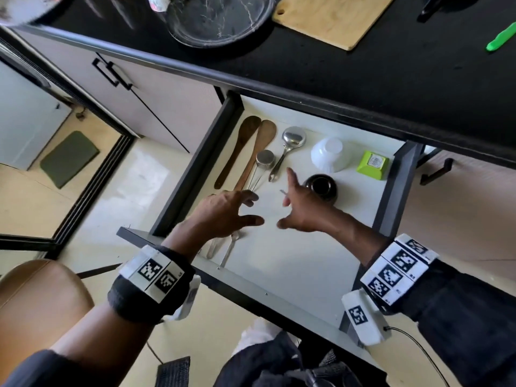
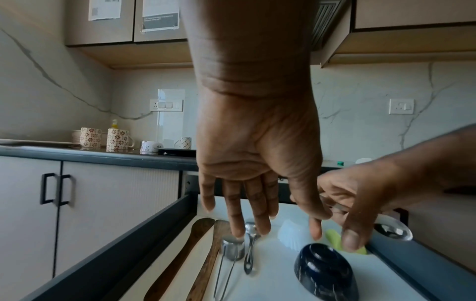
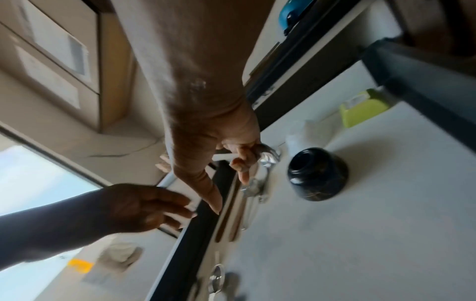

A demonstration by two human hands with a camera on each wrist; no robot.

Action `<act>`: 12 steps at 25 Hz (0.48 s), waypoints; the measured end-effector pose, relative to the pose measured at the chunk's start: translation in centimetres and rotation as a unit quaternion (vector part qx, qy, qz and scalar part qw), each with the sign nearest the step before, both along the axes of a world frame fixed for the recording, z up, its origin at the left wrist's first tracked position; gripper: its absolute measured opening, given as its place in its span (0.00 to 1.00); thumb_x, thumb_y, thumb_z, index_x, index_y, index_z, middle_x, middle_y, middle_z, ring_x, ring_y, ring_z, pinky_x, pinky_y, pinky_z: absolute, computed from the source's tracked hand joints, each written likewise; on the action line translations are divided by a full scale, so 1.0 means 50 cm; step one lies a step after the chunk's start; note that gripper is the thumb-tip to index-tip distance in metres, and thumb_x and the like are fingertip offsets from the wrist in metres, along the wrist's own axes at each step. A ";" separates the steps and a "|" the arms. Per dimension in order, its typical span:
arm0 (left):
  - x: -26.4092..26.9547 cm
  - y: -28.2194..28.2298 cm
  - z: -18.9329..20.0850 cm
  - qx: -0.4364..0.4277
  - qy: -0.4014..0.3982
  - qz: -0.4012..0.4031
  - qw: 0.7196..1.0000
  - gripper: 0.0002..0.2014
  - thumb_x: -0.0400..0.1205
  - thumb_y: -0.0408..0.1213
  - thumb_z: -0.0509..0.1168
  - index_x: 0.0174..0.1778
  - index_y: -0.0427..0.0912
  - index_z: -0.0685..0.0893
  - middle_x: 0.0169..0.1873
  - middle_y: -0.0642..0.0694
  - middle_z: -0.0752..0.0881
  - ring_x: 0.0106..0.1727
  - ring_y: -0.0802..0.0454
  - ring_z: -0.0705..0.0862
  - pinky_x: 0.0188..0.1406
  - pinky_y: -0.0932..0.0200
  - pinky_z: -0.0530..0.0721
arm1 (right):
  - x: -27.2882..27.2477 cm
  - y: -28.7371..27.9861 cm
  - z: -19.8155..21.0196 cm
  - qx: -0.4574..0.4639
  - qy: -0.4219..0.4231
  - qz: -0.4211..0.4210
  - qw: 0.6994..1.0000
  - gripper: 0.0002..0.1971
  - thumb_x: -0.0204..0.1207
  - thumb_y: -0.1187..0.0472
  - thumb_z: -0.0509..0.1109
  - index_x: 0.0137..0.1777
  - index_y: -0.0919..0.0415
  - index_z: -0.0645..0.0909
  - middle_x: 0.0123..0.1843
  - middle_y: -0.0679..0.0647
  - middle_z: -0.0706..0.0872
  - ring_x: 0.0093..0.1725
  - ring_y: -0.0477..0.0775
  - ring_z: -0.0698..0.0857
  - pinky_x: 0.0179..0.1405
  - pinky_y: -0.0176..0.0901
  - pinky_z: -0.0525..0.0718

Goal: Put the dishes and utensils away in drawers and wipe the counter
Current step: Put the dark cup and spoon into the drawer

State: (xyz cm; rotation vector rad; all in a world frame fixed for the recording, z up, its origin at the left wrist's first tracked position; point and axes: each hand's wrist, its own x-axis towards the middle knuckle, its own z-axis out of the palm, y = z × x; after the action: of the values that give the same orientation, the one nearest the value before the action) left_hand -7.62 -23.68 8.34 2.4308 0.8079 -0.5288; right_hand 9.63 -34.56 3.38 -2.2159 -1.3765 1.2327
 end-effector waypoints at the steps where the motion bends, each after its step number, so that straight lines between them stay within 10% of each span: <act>1: 0.006 0.001 0.010 0.000 0.006 -0.024 1.000 0.28 0.79 0.61 0.64 0.74 0.53 0.75 0.68 0.55 0.82 0.66 0.54 0.83 0.62 0.53 0.83 | -0.017 0.005 0.020 -0.004 0.033 0.021 0.999 0.65 0.68 0.57 0.81 0.84 0.56 0.27 0.62 0.56 0.85 0.53 0.53 0.84 0.39 0.32 0.79; 3: 0.009 0.010 0.024 0.009 0.014 -0.062 0.998 0.21 0.82 0.57 0.62 0.68 0.53 0.77 0.61 0.55 0.86 0.57 0.56 0.86 0.51 0.54 0.87 | -0.047 0.022 0.055 -0.012 0.072 0.038 0.997 0.64 0.70 0.61 0.80 0.83 0.53 0.25 0.57 0.53 0.87 0.46 0.50 0.83 0.23 0.27 0.74; 7: -0.005 0.059 0.031 0.057 -0.010 -0.080 0.995 0.16 0.85 0.54 0.58 0.61 0.49 0.78 0.47 0.53 0.87 0.44 0.54 0.87 0.39 0.53 0.87 | -0.089 0.062 0.068 0.011 0.084 0.038 0.996 0.60 0.72 0.64 0.77 0.85 0.53 0.28 0.61 0.58 0.86 0.55 0.56 0.85 0.29 0.29 0.77; 10: -0.007 0.115 0.024 0.048 -0.061 -0.144 0.986 0.19 0.85 0.57 0.57 0.63 0.50 0.78 0.47 0.52 0.86 0.44 0.53 0.87 0.32 0.64 0.78 | -0.113 0.072 0.063 0.004 0.099 0.006 0.995 0.57 0.73 0.67 0.75 0.85 0.52 0.31 0.54 0.49 0.87 0.45 0.51 0.85 0.18 0.24 0.72; 12: -0.017 0.146 0.014 -0.005 -0.064 -0.205 0.977 0.15 0.88 0.48 0.59 0.68 0.49 0.79 0.48 0.53 0.86 0.43 0.58 0.84 0.30 0.73 0.71 | -0.144 0.080 0.053 -0.003 0.153 -0.042 0.987 0.55 0.72 0.68 0.76 0.84 0.48 0.36 0.48 0.45 0.87 0.41 0.49 0.85 0.31 0.32 0.82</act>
State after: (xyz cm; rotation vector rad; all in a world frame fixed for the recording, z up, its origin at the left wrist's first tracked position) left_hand -8.45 -16.41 9.03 2.6006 0.2467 -0.5156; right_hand 2.41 -30.54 6.01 -1.9628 -1.1497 1.4733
